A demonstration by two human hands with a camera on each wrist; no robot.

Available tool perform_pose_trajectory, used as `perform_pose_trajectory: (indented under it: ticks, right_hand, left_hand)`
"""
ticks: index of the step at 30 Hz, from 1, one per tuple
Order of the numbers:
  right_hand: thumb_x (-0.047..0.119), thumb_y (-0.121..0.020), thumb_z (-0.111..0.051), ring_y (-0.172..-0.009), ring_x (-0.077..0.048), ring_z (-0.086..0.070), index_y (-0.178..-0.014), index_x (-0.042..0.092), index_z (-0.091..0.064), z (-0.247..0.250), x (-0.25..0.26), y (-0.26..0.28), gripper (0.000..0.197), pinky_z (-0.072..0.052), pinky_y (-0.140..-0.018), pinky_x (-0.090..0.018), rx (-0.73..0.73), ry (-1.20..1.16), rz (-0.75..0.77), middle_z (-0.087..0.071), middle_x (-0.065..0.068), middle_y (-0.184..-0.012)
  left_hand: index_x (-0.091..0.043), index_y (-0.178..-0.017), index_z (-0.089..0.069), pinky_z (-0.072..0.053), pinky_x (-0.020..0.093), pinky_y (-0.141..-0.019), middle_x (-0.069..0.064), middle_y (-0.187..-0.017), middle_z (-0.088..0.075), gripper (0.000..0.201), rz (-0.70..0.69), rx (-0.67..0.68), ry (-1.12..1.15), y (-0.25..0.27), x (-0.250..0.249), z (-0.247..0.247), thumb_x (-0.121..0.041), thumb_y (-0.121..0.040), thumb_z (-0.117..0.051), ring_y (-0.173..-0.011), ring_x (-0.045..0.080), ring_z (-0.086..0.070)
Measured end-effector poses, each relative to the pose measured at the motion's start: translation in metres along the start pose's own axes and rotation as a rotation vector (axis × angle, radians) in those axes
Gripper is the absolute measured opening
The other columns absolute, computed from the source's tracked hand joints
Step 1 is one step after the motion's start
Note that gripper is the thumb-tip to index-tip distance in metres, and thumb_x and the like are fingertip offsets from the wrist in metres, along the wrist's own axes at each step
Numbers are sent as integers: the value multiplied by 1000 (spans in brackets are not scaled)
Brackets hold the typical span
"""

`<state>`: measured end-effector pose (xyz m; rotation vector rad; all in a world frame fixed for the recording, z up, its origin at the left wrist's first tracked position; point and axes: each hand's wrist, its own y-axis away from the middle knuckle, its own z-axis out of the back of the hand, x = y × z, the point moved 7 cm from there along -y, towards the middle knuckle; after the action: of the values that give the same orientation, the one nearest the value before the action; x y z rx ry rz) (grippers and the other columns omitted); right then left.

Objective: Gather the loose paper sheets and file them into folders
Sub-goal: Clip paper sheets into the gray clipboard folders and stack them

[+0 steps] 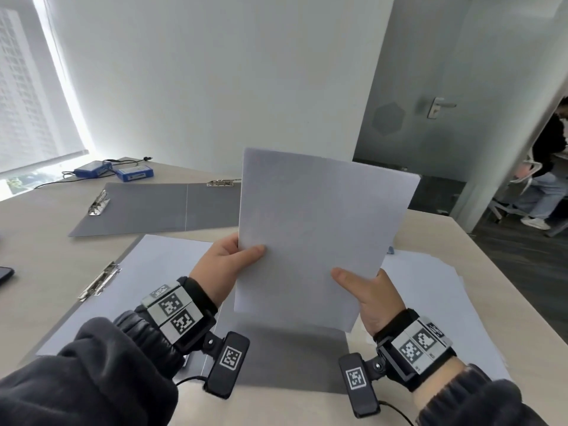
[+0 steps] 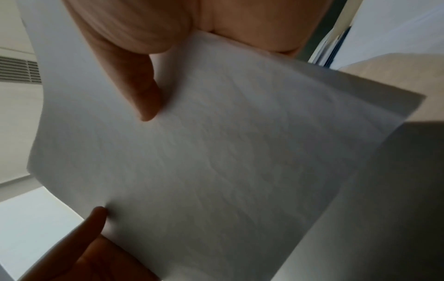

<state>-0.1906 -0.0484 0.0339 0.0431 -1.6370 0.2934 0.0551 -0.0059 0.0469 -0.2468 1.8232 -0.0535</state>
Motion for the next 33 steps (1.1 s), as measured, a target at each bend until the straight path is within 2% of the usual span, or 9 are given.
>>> perform_pose_trajectory:
  ticks: [3, 5, 9, 12, 16, 20, 26, 30, 33]
  right_hand:
    - [17, -79, -81, -101, -29, -73, -92, 24, -82, -1, -1, 1, 14, -53, -97, -49, 29, -33, -19, -77, -11, -104]
    - [30, -69, -91, -101, -26, -73, -92, 26, -82, 0, -11, 5, 25, -53, -99, -48, 39, 20, -46, -78, -8, -104]
    - [7, -86, -74, -102, -23, -73, -92, 30, -81, 1, -19, 10, 25, -54, -96, -43, 53, 84, -49, -78, -5, -104]
    - [6, -92, -64, -99, -28, -73, -97, 15, -78, 4, -9, 3, 17, -54, -87, -41, 13, 6, -71, -77, -9, -102]
    - [5, -97, -58, -91, -29, -73, -107, 15, -73, 13, 8, -14, 21, -57, -81, -45, -54, 71, -62, -78, -9, -100]
    - [3, -96, -59, -85, -34, -74, -103, 13, -72, 16, -20, -22, 17, -61, -79, -52, -35, 247, -269, -78, -12, -94]
    - [-4, -94, -59, -70, -27, -70, -102, 3, -68, 1, -70, -12, 13, -59, -61, -37, 83, 306, -499, -75, -14, -89]
    - [6, -96, -60, -69, -29, -70, -112, 11, -60, -6, -73, -22, 17, -60, -60, -40, 93, 289, -523, -75, -14, -92]
    - [18, -95, -62, -72, -25, -70, -116, 25, -56, -1, -68, -36, 23, -58, -60, -35, 35, 352, -489, -73, -11, -101]
  left_hand:
    - [-6, -114, -68, -56, 27, -75, 11, -107, -75, 36, -12, 16, -9, 2, -4, -1, -16, -80, -65, -93, 22, -72]
    - [-10, -123, -64, -56, 28, -82, 6, -113, -74, 34, 17, 18, -76, 7, 4, 0, -16, -89, -66, -102, 20, -71]
    - [-10, -113, -69, -56, 36, -89, 5, -107, -76, 22, 58, -39, -246, 13, 12, 7, -20, -100, -55, -100, 22, -72]
    - [-8, -107, -71, -58, 36, -80, 8, -99, -77, 21, 87, -43, -309, 6, 5, 10, -24, -99, -59, -92, 28, -73]
    - [-6, -110, -68, -59, 35, -70, 10, -96, -76, 22, 281, -27, -308, 3, 18, 18, -21, -100, -57, -82, 26, -73]
    - [-8, -110, -68, -59, 51, -83, 13, -99, -76, 20, 546, 4, -352, 12, 45, 29, -22, -97, -62, -89, 36, -73]
    - [-9, -100, -69, -60, 36, -58, 7, -79, -76, 12, 637, -38, -551, -5, 53, 56, -11, -97, -58, -65, 26, -72]
    - [-6, -99, -66, -61, 42, -63, 8, -70, -74, 9, 712, -72, -636, -22, 57, 68, -4, -93, -60, -65, 27, -73]
    - [1, -97, -64, -61, 48, -67, 14, -68, -72, 8, 767, -90, -657, -30, 65, 77, -1, -90, -63, -65, 32, -72]
